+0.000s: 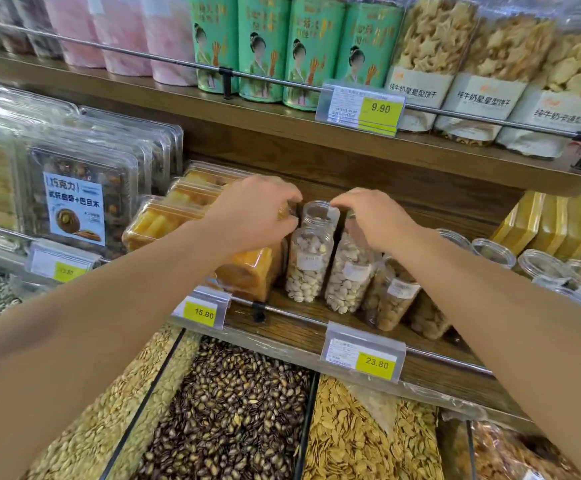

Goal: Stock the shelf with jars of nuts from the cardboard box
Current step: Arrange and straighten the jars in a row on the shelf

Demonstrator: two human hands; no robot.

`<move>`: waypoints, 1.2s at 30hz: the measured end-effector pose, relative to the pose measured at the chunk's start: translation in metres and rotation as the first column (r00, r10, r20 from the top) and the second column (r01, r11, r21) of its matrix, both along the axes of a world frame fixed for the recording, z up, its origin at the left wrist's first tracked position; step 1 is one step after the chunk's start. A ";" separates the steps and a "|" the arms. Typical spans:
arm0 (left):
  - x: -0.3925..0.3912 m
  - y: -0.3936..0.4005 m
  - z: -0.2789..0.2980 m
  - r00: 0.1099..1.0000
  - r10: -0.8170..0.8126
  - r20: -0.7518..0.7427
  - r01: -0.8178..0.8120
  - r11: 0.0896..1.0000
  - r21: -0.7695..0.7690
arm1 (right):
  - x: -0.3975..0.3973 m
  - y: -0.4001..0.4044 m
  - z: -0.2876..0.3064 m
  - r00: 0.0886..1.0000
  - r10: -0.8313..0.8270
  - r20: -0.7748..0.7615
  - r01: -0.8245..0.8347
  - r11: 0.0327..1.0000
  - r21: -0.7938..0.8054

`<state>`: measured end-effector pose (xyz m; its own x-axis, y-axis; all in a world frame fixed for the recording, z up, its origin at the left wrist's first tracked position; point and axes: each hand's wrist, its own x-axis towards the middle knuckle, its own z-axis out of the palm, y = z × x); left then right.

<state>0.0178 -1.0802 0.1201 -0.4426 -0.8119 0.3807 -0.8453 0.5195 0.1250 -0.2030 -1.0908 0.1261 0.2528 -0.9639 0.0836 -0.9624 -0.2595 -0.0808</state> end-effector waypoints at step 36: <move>0.000 -0.019 0.004 1.000 -0.004 -0.017 0.005 0.997 0.079 | 0.000 -0.049 -0.022 0.999 -0.048 0.004 0.047 0.996 0.075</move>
<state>0.0180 -1.0988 0.1238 -0.4408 -0.8374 0.3231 -0.8403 0.5116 0.1796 -0.2027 -1.1399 0.1045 0.2065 -0.9784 0.0118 -0.9729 -0.2066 -0.1036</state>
